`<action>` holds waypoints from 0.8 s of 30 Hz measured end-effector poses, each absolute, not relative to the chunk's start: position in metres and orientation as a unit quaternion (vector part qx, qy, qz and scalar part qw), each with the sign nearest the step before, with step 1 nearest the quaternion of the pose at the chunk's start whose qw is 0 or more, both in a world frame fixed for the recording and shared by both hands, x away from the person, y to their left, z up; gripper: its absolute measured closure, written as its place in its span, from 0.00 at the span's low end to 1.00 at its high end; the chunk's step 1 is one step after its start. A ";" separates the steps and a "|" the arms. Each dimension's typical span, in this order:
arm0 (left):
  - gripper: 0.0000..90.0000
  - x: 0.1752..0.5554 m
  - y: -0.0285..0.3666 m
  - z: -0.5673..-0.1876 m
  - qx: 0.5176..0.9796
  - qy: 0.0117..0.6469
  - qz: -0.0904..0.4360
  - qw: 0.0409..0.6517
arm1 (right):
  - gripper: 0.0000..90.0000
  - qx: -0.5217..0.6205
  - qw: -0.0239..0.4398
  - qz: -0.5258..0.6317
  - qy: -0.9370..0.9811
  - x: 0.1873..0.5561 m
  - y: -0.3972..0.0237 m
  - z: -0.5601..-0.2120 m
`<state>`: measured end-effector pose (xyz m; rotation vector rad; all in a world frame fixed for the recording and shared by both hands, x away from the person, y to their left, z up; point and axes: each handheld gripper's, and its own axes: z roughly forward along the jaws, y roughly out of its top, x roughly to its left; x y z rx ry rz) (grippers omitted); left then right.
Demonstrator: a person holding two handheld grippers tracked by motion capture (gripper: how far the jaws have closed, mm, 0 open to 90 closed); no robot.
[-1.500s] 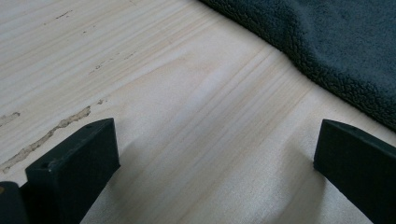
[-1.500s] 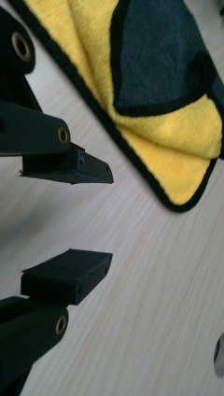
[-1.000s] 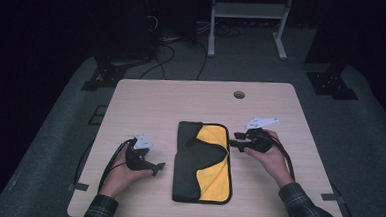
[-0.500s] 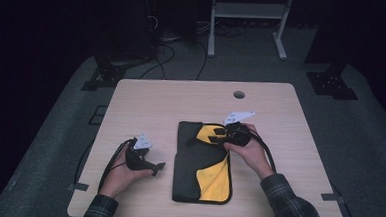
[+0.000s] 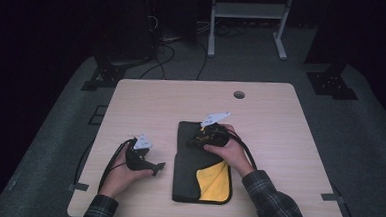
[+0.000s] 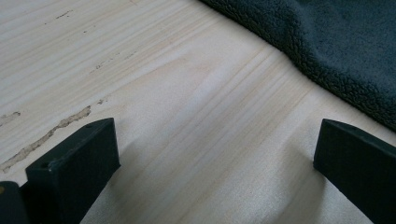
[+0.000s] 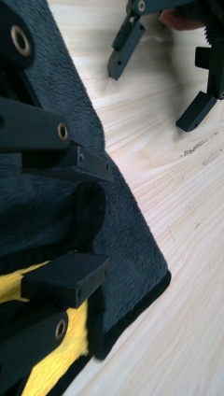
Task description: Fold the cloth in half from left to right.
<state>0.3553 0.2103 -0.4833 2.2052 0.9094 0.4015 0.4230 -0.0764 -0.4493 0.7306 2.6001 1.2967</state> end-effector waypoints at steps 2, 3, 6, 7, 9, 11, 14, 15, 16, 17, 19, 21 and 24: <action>0.00 0.355 0.210 -0.483 0.853 0.352 0.155 0.354 | 0.53 0.244 0.074 0.430 0.866 0.424 -0.071 -0.453; 0.00 0.355 0.210 -0.483 0.852 0.352 0.155 0.354 | 0.52 0.244 0.071 0.429 0.867 0.425 -0.068 -0.455; 0.00 0.355 0.210 -0.483 0.853 0.352 0.155 0.353 | 0.51 0.240 0.073 0.409 0.877 0.426 -0.057 -0.465; 0.00 0.355 0.210 -0.483 0.853 0.352 0.155 0.353 | 0.51 0.240 0.073 0.409 0.877 0.426 -0.057 -0.465; 0.00 0.355 0.210 -0.483 0.853 0.352 0.155 0.354 | 0.55 0.238 0.078 0.399 0.882 0.427 -0.054 -0.471; 0.00 0.355 0.210 -0.483 0.853 0.351 0.156 0.353 | 0.61 0.237 0.085 0.397 0.883 0.428 -0.053 -0.472; 0.00 0.355 0.210 -0.483 0.853 0.351 0.156 0.353 | 0.76 0.236 0.096 0.390 0.885 0.427 -0.053 -0.472; 0.00 0.355 0.210 -0.483 0.853 0.351 0.156 0.353 | 0.81 0.235 0.103 0.387 0.885 0.427 -0.053 -0.472; 0.00 0.355 0.210 -0.483 0.853 0.351 0.156 0.353 | 0.85 0.239 0.102 0.389 0.884 0.427 -0.054 -0.471; 0.00 0.355 0.210 -0.483 0.853 0.351 0.156 0.353 | 0.88 0.243 0.101 0.390 0.882 0.427 -0.054 -0.471; 0.00 0.355 0.210 -0.483 0.853 0.352 0.155 0.354 | 0.90 0.249 0.097 0.393 0.880 0.428 -0.055 -0.470; 0.00 0.355 0.210 -0.483 0.853 0.352 0.155 0.354 | 0.90 0.257 0.089 0.402 0.874 0.429 -0.058 -0.467; 0.00 0.355 0.210 -0.483 0.853 0.352 0.155 0.354 | 0.91 0.264 0.089 0.419 0.864 0.430 -0.065 -0.460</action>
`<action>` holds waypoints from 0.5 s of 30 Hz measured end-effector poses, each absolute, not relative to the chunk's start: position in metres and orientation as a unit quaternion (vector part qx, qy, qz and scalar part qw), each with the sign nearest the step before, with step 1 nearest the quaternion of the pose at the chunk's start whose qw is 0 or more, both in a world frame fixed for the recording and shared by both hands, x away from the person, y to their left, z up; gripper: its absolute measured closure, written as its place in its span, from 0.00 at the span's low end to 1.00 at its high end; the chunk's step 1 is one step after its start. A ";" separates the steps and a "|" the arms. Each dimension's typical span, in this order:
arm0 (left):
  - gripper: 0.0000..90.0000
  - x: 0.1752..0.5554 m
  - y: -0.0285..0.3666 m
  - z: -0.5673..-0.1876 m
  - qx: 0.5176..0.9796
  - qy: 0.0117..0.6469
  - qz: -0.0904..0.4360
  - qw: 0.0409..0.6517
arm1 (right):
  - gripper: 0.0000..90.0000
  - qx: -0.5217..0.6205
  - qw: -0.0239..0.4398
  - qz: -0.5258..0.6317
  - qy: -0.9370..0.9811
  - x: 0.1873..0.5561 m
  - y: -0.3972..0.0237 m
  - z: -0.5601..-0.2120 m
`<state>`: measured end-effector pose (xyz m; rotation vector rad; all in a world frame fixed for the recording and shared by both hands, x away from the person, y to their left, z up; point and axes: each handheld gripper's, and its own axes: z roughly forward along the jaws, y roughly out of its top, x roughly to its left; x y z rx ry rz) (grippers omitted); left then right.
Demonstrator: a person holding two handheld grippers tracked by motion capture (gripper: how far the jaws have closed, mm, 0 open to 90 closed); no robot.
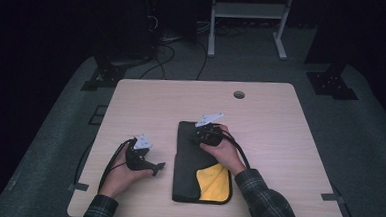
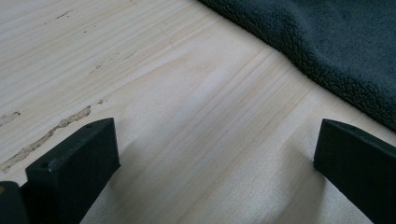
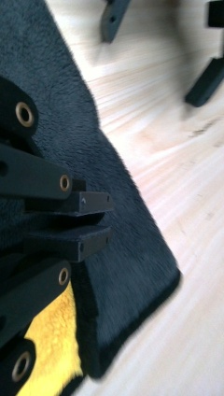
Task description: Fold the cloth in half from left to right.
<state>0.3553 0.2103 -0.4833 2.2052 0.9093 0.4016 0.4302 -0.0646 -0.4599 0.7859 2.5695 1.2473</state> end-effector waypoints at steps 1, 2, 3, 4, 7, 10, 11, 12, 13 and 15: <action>0.00 0.355 0.210 -0.483 0.853 0.352 0.155 0.353 | 0.91 0.267 0.091 0.423 0.861 0.431 -0.067 -0.457; 0.00 0.355 0.210 -0.483 0.853 0.352 0.155 0.353 | 0.91 0.270 0.093 0.426 0.858 0.432 -0.070 -0.454; 0.00 0.355 0.210 -0.483 0.853 0.352 0.155 0.353 | 0.91 0.273 0.094 0.431 0.855 0.433 -0.074 -0.451; 0.00 0.355 0.210 -0.483 0.853 0.352 0.155 0.353 | 0.91 0.280 0.096 0.434 0.851 0.434 -0.077 -0.448; 0.00 0.355 0.210 -0.483 0.853 0.352 0.155 0.354 | 0.91 0.285 0.101 0.438 0.847 0.437 -0.085 -0.443; 0.00 0.355 0.210 -0.483 0.853 0.352 0.155 0.354 | 0.91 0.299 0.115 0.441 0.838 0.442 -0.099 -0.436; 0.00 0.355 0.210 -0.483 0.852 0.353 0.155 0.354 | 0.91 0.299 0.115 0.441 0.838 0.442 -0.099 -0.436; 0.00 0.355 0.210 -0.483 0.852 0.353 0.155 0.354 | 0.91 0.303 0.117 0.442 0.836 0.444 -0.102 -0.435; 0.00 0.355 0.210 -0.483 0.852 0.353 0.155 0.354 | 0.91 0.310 0.122 0.443 0.832 0.446 -0.108 -0.433; 0.00 0.355 0.210 -0.484 0.852 0.353 0.156 0.355 | 0.91 0.315 0.124 0.444 0.830 0.447 -0.111 -0.432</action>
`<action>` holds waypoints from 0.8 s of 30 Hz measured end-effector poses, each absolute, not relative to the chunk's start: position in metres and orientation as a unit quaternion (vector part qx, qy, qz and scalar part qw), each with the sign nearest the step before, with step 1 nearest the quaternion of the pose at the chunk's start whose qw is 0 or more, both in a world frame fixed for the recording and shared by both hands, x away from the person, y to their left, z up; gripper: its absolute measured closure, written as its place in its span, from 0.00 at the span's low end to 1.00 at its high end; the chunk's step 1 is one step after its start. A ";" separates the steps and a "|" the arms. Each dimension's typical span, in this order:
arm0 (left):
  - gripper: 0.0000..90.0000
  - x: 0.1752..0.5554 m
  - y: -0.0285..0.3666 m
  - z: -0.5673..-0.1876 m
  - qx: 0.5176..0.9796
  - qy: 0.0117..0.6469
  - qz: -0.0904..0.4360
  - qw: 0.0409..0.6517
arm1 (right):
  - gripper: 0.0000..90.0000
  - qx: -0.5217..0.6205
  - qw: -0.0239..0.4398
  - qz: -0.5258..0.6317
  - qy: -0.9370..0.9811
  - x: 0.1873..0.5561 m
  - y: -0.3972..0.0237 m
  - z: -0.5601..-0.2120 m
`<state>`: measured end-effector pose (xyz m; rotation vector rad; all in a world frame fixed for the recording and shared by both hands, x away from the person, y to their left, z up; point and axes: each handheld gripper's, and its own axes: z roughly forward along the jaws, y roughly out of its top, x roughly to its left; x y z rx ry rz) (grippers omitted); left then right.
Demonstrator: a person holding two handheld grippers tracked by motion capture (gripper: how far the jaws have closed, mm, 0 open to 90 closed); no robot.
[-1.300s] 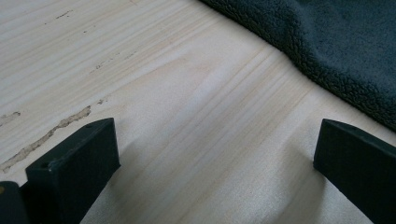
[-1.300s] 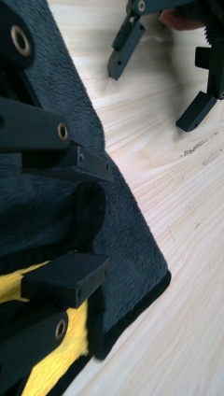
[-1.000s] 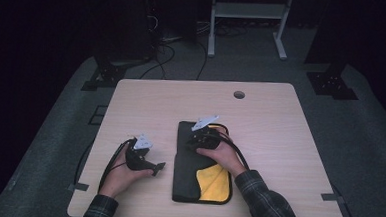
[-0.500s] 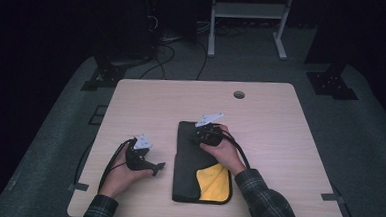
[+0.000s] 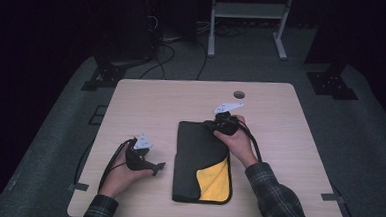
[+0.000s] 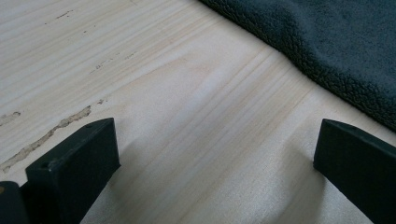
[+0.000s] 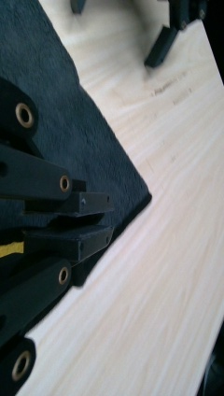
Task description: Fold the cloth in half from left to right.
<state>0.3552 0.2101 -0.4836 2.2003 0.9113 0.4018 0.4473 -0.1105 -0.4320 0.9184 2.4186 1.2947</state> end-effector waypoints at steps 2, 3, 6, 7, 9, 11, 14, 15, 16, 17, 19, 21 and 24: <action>0.00 0.355 0.210 -0.484 0.852 0.353 0.155 0.355 | 0.91 0.325 0.131 0.443 0.825 0.451 -0.118 -0.431; 0.00 0.355 0.210 -0.484 0.852 0.353 0.155 0.355 | 0.91 0.325 0.131 0.443 0.825 0.451 -0.118 -0.431; 0.00 0.355 0.210 -0.484 0.852 0.353 0.155 0.355 | 0.91 0.339 0.140 0.435 0.822 0.457 -0.127 -0.433; 0.00 0.355 0.210 -0.484 0.852 0.352 0.155 0.355 | 0.91 0.339 0.140 0.435 0.822 0.457 -0.127 -0.433; 0.00 0.355 0.210 -0.484 0.852 0.353 0.155 0.355 | 0.91 0.349 0.145 0.433 0.818 0.461 -0.132 -0.433; 0.00 0.355 0.210 -0.484 0.852 0.353 0.155 0.355 | 0.91 0.357 0.152 0.430 0.815 0.465 -0.138 -0.433; 0.00 0.355 0.210 -0.484 0.852 0.353 0.156 0.355 | 0.91 0.377 0.161 0.422 0.809 0.473 -0.150 -0.435; 0.00 0.355 0.210 -0.484 0.852 0.353 0.156 0.355 | 0.91 0.377 0.161 0.422 0.809 0.473 -0.150 -0.435; 0.00 0.355 0.210 -0.484 0.852 0.353 0.155 0.355 | 0.91 0.387 0.164 0.418 0.806 0.477 -0.156 -0.437; 0.00 0.355 0.210 -0.484 0.852 0.353 0.155 0.355 | 0.91 0.387 0.164 0.418 0.806 0.477 -0.156 -0.437; 0.00 0.355 0.210 -0.484 0.852 0.353 0.155 0.355 | 0.91 0.397 0.165 0.412 0.803 0.481 -0.160 -0.440; 0.00 0.355 0.210 -0.484 0.852 0.353 0.155 0.355 | 0.91 0.406 0.168 0.401 0.804 0.485 -0.166 -0.446; 0.00 0.355 0.210 -0.484 0.852 0.353 0.155 0.355 | 0.91 0.414 0.174 0.393 0.802 0.488 -0.170 -0.451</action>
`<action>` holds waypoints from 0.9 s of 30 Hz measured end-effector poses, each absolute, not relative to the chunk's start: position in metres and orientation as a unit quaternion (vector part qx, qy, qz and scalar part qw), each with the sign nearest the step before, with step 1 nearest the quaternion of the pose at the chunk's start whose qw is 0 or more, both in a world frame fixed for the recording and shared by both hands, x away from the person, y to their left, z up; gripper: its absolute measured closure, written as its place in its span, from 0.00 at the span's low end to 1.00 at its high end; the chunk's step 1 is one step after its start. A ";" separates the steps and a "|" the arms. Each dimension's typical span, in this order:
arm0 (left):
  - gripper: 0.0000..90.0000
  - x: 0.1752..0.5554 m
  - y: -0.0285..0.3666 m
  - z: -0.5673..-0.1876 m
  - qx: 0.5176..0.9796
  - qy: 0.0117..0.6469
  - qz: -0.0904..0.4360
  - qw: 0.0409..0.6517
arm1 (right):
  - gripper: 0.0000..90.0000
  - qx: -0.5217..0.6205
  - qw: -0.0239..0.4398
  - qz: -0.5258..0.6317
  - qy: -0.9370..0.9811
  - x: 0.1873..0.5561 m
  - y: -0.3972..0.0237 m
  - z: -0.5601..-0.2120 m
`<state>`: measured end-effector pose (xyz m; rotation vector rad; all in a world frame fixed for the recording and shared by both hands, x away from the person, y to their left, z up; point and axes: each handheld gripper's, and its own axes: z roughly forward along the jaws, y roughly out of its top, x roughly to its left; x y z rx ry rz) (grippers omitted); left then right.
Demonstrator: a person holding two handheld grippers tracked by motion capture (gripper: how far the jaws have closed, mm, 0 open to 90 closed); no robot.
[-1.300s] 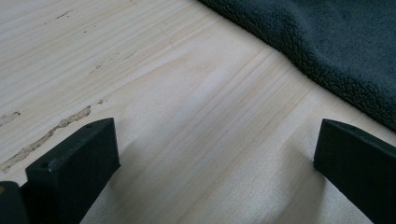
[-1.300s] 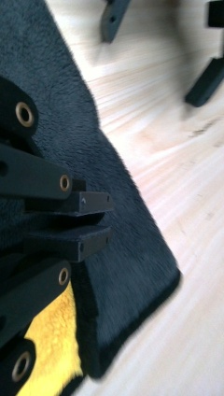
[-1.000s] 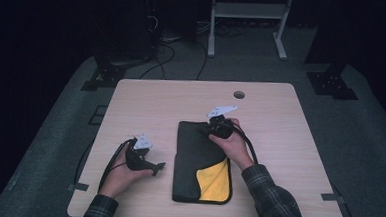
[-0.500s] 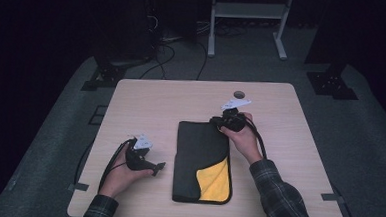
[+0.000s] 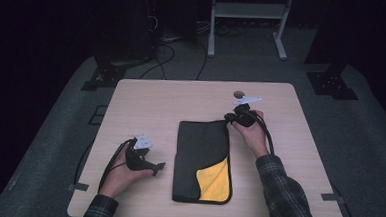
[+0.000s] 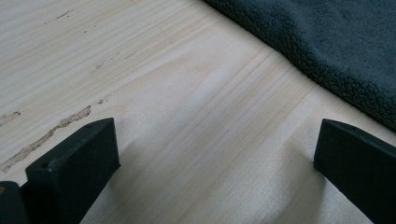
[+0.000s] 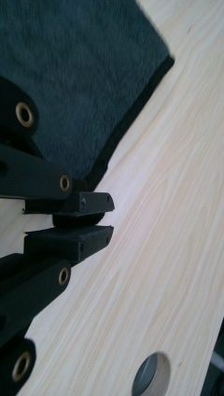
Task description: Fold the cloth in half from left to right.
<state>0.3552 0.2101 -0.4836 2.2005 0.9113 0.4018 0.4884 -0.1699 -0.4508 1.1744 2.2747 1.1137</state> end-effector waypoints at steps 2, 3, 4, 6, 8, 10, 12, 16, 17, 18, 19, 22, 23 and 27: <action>0.00 0.355 0.210 -0.484 0.852 0.353 0.155 0.355 | 0.89 0.420 0.187 0.385 0.800 0.491 -0.173 -0.453; 0.00 0.355 0.210 -0.484 0.852 0.353 0.155 0.355 | 0.89 0.420 0.187 0.385 0.800 0.491 -0.173 -0.453; 0.00 0.355 0.210 -0.484 0.852 0.353 0.155 0.355 | 0.87 0.425 0.189 0.383 0.798 0.493 -0.178 -0.455; 0.00 0.355 0.210 -0.484 0.852 0.353 0.155 0.355 | 0.86 0.432 0.190 0.380 0.796 0.494 -0.183 -0.456; 0.00 0.355 0.210 -0.484 0.852 0.353 0.155 0.355 | 0.85 0.433 0.190 0.382 0.794 0.494 -0.185 -0.455; 0.00 0.355 0.210 -0.484 0.852 0.353 0.155 0.355 | 0.84 0.431 0.197 0.383 0.793 0.492 -0.189 -0.452; 0.00 0.355 0.210 -0.484 0.852 0.353 0.155 0.355 | 0.81 0.426 0.199 0.389 0.792 0.488 -0.195 -0.445; 0.00 0.355 0.210 -0.484 0.852 0.353 0.155 0.355 | 0.78 0.417 0.196 0.397 0.794 0.477 -0.200 -0.437; 0.00 0.355 0.210 -0.484 0.852 0.353 0.155 0.355 | 0.78 0.417 0.196 0.397 0.794 0.477 -0.200 -0.437; 0.00 0.355 0.210 -0.484 0.852 0.353 0.156 0.355 | 0.77 0.409 0.189 0.401 0.797 0.470 -0.200 -0.435; 0.00 0.355 0.210 -0.484 0.852 0.353 0.156 0.355 | 0.77 0.409 0.189 0.401 0.797 0.470 -0.200 -0.435; 0.00 0.355 0.210 -0.484 0.852 0.353 0.156 0.355 | 0.76 0.391 0.175 0.409 0.805 0.455 -0.198 -0.434; 0.00 0.355 0.210 -0.484 0.851 0.353 0.156 0.355 | 0.75 0.386 0.171 0.412 0.807 0.451 -0.196 -0.434; 0.00 0.355 0.210 -0.483 0.852 0.353 0.155 0.354 | 0.74 0.369 0.156 0.422 0.813 0.438 -0.191 -0.433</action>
